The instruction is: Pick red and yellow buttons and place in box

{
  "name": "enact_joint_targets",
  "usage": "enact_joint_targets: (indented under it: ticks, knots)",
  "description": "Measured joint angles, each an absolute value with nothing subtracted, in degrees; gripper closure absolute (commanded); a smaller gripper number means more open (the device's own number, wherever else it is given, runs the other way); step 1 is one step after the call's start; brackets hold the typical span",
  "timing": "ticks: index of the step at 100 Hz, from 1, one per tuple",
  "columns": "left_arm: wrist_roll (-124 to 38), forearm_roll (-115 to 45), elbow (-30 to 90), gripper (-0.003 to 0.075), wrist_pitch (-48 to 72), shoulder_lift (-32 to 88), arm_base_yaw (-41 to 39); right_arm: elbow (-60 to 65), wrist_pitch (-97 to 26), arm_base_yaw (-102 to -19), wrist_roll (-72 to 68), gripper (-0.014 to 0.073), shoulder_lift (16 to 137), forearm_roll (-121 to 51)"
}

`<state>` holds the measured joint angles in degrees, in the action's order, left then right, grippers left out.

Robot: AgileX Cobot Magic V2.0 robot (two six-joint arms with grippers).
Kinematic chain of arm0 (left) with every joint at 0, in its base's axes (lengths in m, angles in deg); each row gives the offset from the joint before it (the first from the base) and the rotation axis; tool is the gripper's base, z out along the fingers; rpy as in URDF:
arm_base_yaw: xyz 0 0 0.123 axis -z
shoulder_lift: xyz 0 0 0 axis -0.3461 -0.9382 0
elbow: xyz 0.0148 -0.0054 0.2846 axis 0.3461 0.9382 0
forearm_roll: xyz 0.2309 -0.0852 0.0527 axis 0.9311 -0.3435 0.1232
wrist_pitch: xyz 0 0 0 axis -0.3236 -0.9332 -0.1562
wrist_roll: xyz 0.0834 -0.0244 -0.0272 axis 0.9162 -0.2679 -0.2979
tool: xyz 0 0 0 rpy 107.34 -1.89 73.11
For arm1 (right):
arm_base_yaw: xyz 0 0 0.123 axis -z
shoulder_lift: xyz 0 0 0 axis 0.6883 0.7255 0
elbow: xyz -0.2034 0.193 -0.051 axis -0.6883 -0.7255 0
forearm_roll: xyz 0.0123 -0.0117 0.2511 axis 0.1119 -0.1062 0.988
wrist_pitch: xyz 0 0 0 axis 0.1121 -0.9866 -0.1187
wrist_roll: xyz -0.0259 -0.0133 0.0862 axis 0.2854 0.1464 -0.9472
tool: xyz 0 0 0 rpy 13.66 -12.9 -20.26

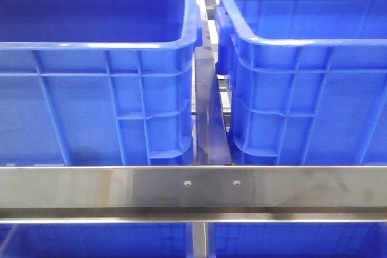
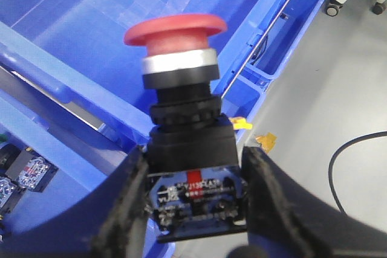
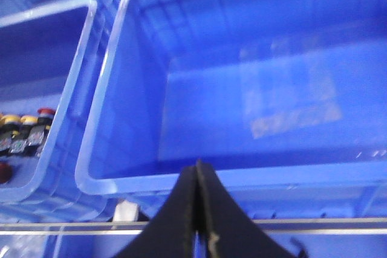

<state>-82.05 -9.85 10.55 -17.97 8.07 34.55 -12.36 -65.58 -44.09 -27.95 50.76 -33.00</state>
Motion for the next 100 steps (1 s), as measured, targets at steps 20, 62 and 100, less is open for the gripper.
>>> enact_joint_targets:
  ticks: [20, 62, 100]
  knots:
    - [-82.0, -9.8, 10.5, 0.0739, -18.0, 8.1, 34.5, -12.4, -65.7, -44.1, -27.9, 0.0327, 55.0, -27.9]
    - [-82.0, -9.8, 10.6, 0.0739, -18.0, 8.1, 34.5, -12.4, -65.3, -44.1, -19.8, 0.0158, 57.1, -5.8]
    - [-82.0, -9.8, 10.6, 0.0739, -18.0, 8.1, 34.5, -12.3, -72.8, -44.1, 6.6, 0.0158, 71.6, 26.6]
